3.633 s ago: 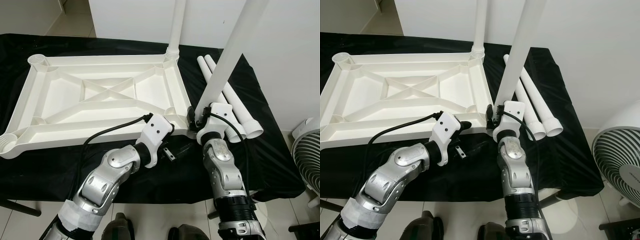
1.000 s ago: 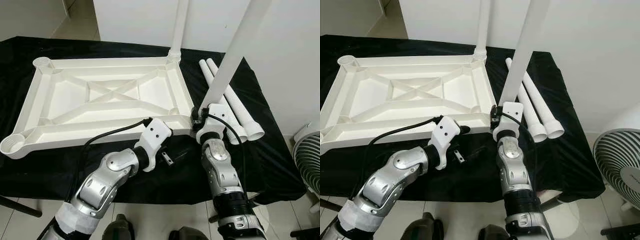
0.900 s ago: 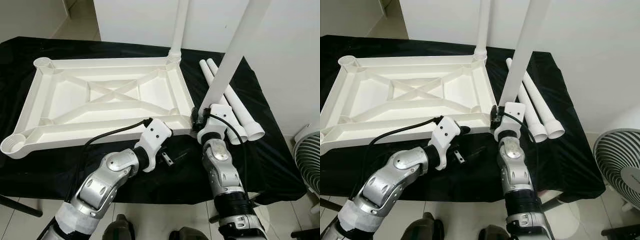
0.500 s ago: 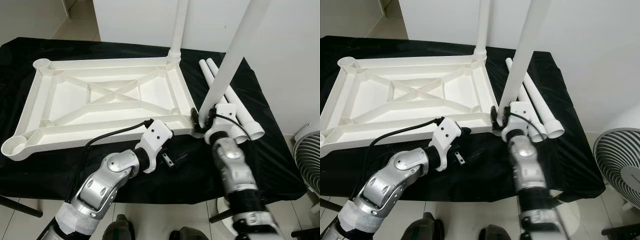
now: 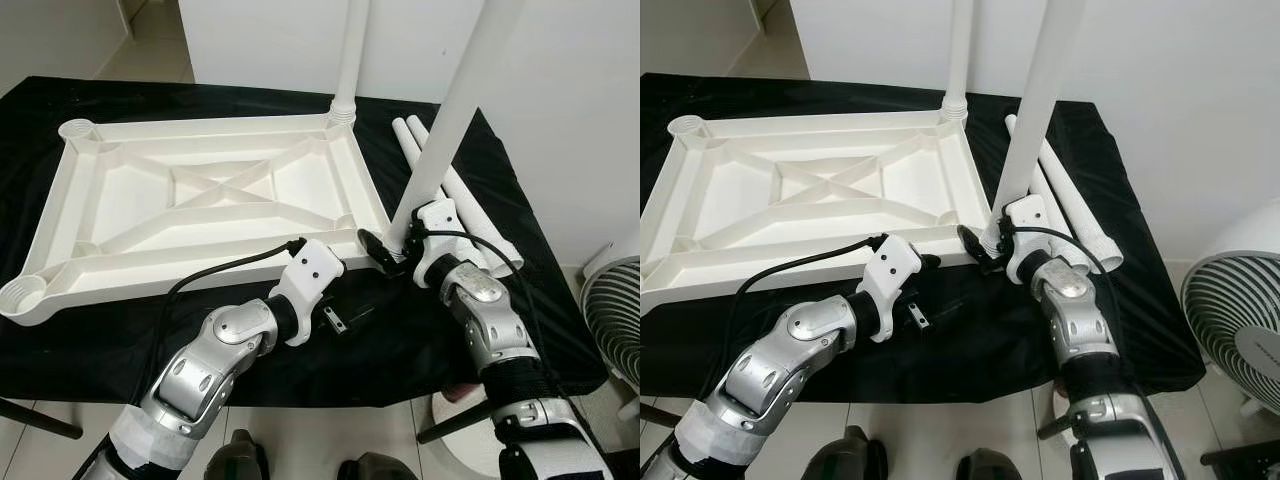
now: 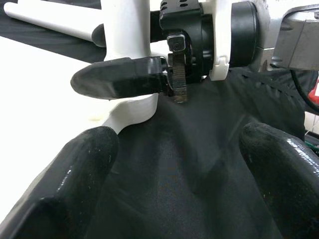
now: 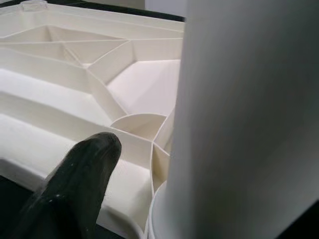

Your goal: Building children table

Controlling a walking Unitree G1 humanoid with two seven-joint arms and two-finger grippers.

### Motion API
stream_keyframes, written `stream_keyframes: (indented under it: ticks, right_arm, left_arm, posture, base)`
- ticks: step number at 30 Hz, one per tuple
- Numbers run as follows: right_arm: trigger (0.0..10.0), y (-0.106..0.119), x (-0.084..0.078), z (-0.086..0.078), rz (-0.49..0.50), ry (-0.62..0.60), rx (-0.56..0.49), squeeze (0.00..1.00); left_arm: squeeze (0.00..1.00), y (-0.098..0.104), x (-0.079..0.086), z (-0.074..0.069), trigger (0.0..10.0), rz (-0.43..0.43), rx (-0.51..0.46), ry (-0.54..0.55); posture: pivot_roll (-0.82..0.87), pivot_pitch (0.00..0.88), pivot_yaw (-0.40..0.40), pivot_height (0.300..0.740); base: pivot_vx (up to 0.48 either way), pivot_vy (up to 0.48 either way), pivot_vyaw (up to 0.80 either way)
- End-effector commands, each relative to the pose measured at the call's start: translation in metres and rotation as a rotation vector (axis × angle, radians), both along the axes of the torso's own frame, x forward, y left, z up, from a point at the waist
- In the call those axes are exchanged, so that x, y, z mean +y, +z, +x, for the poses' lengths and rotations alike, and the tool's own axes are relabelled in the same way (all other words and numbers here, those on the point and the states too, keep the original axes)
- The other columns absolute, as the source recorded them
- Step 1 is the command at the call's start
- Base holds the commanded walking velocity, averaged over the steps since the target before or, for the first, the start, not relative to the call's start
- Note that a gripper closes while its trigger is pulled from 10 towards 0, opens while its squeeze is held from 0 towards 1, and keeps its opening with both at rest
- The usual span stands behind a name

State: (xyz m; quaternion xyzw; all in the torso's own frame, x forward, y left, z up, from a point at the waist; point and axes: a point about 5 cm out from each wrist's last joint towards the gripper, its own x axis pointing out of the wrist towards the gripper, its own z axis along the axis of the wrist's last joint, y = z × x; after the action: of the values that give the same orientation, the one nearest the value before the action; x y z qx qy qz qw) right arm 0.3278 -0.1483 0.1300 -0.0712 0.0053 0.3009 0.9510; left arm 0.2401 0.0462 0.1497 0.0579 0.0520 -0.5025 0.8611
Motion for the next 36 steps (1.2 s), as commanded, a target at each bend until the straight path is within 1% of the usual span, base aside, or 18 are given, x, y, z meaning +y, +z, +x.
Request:
stream_keyframes:
  ticks: [1,2,8,13,16,17,20,22,24,26,27,28,29,31,33,34,35,36]
  right_arm:
    - [4.9,-0.003,0.007,-0.001,-0.01,0.066,0.012,0.0]
    - [0.0,-0.004,0.005,0.0,-0.018,0.078,0.012,0.0]
    - [0.0,-0.005,-0.002,0.0,-0.026,0.116,0.02,0.0]
    - [0.0,-0.007,-0.008,0.0,-0.012,0.093,0.024,0.0]
    - [0.0,-0.007,-0.012,0.002,-0.015,0.048,0.011,0.0]
    - [10.0,-0.007,-0.016,0.004,-0.013,-0.001,0.009,0.0]
    - [10.0,-0.006,-0.023,0.005,0.006,-0.071,0.008,0.0]
    - [10.0,-0.005,-0.024,0.005,0.019,-0.089,0.003,0.0]
    - [10.0,-0.001,-0.026,0.005,0.054,-0.148,-0.015,0.0]
    - [10.0,0.0,-0.027,0.005,0.057,-0.177,-0.028,0.0]
    - [10.0,0.002,-0.028,0.005,0.096,-0.252,-0.037,0.0]
    - [10.0,0.002,-0.028,0.005,0.096,-0.252,-0.037,0.0]
    - [10.0,0.002,-0.029,0.005,0.123,-0.304,-0.041,0.0]
    - [10.0,0.001,-0.031,0.004,0.168,-0.442,-0.038,0.0]
    - [10.0,-0.002,-0.032,0.001,0.183,-0.558,-0.025,0.0]
    - [10.0,-0.002,-0.032,0.001,0.183,-0.558,-0.025,0.0]
    - [10.0,-0.005,-0.031,0.0,0.169,-0.628,-0.015,0.0]
    - [10.0,-0.005,-0.031,0.0,0.169,-0.628,-0.015,0.0]
  left_arm:
    - [0.0,0.005,-0.001,-0.002,10.0,-0.007,-0.019,-0.026]
    - [0.0,0.005,-0.001,-0.003,10.0,-0.008,-0.018,-0.021]
    - [0.0,0.005,0.001,-0.003,10.0,-0.01,-0.012,-0.005]
    - [0.0,0.006,0.001,-0.003,10.0,-0.015,-0.011,-0.001]
    - [0.0,0.007,0.001,-0.003,10.0,-0.017,-0.01,0.0]
    - [0.0,0.006,0.0,-0.003,10.0,-0.02,-0.007,-0.001]
    - [0.0,0.006,-0.001,-0.004,10.0,-0.023,-0.002,-0.001]
    - [0.0,0.006,-0.001,-0.004,10.0,-0.024,-0.002,0.001]
    - [0.0,0.006,0.0,-0.003,10.0,-0.028,-0.002,0.01]
    - [0.0,0.006,0.0,-0.003,10.0,-0.03,-0.002,0.014]
    - [0.0,0.006,0.0,-0.002,10.0,-0.032,-0.001,0.019]
    - [0.0,0.006,0.0,-0.002,10.0,-0.032,-0.001,0.019]
    - [0.0,0.006,0.001,-0.002,10.0,-0.033,0.0,0.022]
    - [0.0,0.006,0.001,-0.002,10.0,-0.034,0.002,0.024]
    - [0.0,0.007,0.001,-0.002,10.0,-0.034,0.003,0.024]
    - [0.0,0.007,0.001,-0.002,10.0,-0.034,0.003,0.024]
    - [0.0,0.007,0.001,-0.002,10.0,-0.035,0.004,0.025]
    - [0.0,0.007,0.001,-0.002,10.0,-0.035,0.004,0.025]
  posture:
    - [0.0,0.0,-0.015,0.74]
    - [0.0,0.0,-0.018,0.74]
    - [0.0,0.0,-0.021,0.74]
    - [0.0,0.009,-0.019,0.74]
    - [-0.01,0.02,-0.014,0.74]
    - [-0.01,0.026,-0.013,0.74]
    - [-0.01,0.031,-0.013,0.74]
    - [-0.01,0.031,-0.013,0.74]
    - [-0.02,0.037,-0.013,0.74]
    - [-0.02,0.041,-0.013,0.74]
    - [-0.02,0.045,-0.014,0.74]
    - [-0.02,0.045,-0.014,0.74]
    - [-0.02,0.045,-0.014,0.74]
    - [-0.02,0.049,-0.015,0.74]
    - [-0.02,0.053,-0.015,0.74]
    - [-0.02,0.053,-0.015,0.74]
    - [-0.02,0.055,-0.015,0.74]
    - [-0.02,0.055,-0.015,0.74]
  base:
    - [0.0,0.0,0.0]
    - [0.0,0.0,0.0]
    - [0.0,0.0,0.0]
    - [0.0,0.0,0.0]
    - [0.0,0.0,0.0]
    - [0.0,0.0,0.0]
    - [0.0,0.0,0.0]
    - [0.0,0.0,0.0]
    - [0.0,0.0,0.0]
    - [0.0,0.0,0.0]
    - [0.0,0.0,0.0]
    - [0.0,0.0,0.0]
    - [0.0,0.0,0.0]
    - [0.0,0.0,0.0]
    - [0.0,0.0,0.0]
    - [0.0,0.0,0.0]
    - [0.0,0.0,0.0]
    - [0.0,0.0,0.0]
